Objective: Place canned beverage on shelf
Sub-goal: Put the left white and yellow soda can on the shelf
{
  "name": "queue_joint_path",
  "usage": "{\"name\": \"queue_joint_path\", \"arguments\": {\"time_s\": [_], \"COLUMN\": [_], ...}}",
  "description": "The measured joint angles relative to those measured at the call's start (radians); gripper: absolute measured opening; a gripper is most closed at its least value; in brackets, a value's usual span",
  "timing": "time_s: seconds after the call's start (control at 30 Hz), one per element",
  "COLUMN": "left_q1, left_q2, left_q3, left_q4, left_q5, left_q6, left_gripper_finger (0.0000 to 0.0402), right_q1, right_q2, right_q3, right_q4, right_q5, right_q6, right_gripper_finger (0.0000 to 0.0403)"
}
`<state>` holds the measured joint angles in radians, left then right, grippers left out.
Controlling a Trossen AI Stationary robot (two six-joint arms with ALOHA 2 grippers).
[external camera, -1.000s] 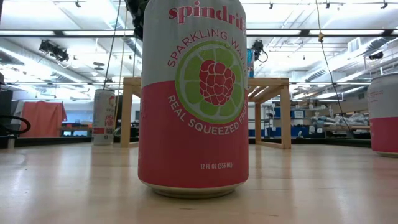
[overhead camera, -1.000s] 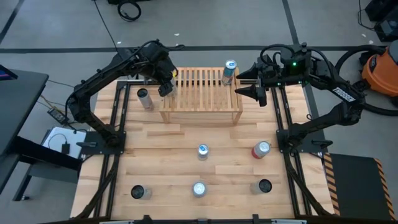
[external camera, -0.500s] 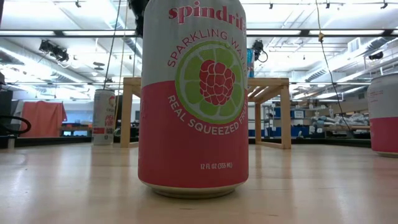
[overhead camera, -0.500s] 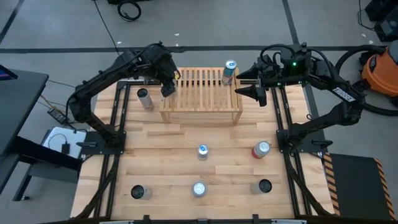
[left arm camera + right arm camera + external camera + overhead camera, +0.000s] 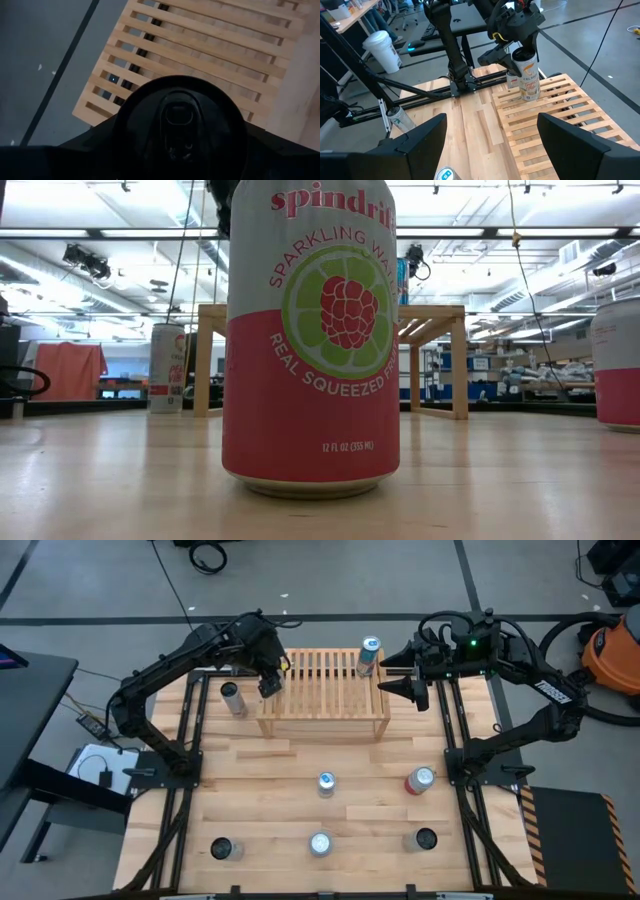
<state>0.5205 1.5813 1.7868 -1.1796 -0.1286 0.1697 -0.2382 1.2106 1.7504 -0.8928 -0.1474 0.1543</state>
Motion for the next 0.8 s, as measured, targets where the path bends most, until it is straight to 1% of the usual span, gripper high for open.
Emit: {"name": "queue_joint_path", "arguments": {"time_s": [0.8], "left_q1": [0.003], "left_q2": [0.000], "left_q3": [0.001], "left_q4": [0.006], "left_q5": [0.002], "left_q6": [-0.025], "left_gripper_finger": [0.0291], "right_q1": [0.000], "right_q2": [0.000], "right_q3": [0.000], "right_q4": [0.000], "right_q5": [0.000], "right_q6": [0.000], "right_gripper_finger": [0.0321]}}
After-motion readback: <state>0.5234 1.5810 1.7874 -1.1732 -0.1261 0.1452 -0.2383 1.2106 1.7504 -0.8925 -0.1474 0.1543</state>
